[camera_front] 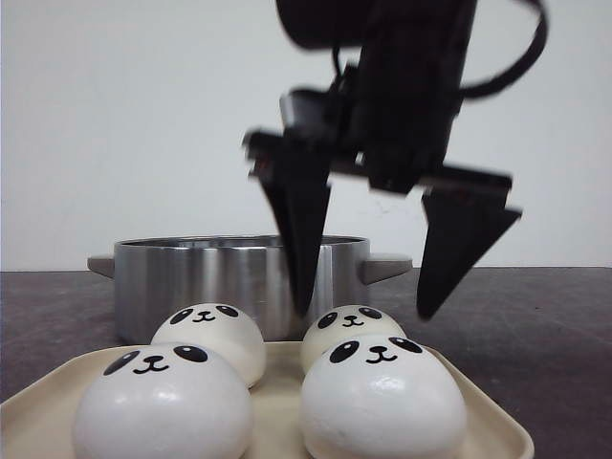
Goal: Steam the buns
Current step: 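Grasp the panda bun farthest from the robot with the right gripper and lift, then carry the bun over the steel pot, lower it and open the right gripper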
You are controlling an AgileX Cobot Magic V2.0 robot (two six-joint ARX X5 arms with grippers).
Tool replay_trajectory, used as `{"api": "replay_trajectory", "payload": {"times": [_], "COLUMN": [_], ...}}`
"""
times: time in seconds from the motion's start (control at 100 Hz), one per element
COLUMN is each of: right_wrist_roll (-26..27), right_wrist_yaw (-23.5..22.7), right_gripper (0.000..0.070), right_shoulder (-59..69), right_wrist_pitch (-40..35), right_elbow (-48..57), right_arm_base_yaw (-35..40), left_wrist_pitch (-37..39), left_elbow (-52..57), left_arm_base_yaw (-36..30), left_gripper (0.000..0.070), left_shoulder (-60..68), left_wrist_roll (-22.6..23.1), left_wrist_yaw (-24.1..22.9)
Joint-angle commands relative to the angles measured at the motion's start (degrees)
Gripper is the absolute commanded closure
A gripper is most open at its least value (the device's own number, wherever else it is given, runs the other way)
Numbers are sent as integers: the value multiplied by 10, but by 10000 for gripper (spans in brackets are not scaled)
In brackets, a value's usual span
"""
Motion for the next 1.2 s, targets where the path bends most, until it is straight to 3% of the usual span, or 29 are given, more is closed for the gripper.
{"api": "replay_trajectory", "payload": {"times": [0.0,0.26,0.31,0.39,0.5,0.66,0.86,1.05,1.19], "right_wrist_roll": [8,22,26,32,27,17,-3,-33,-57], "right_wrist_yaw": [-4,-3,-5,-17,-43,-40,-46,23,2], "right_gripper": [116,124,153,314,700,693,693,694,695], "right_shoulder": [23,60,65,71,75,58,-63,-133,-96], "right_wrist_pitch": [11,39,45,51,54,57,62,98,95], "right_elbow": [7,7,7,7,7,7,31,128,219], "right_arm_base_yaw": [0,-24,-28,-34,-34,-24,13,31,-17], "left_wrist_pitch": [6,1,1,1,1,-1,-2,7,15], "left_elbow": [8,8,8,8,8,8,8,8,8], "left_arm_base_yaw": [-2,-2,-3,-5,-9,-10,-10,-10,-10], "left_gripper": [155,155,155,155,155,155,155,155,155], "left_shoulder": [0,-5,-5,-5,-5,-5,-5,-5,-4], "left_wrist_roll": [6,6,6,6,9,10,10,10,10], "left_wrist_yaw": [-2,-2,-2,-3,-3,-3,-4,-19,-19]}}
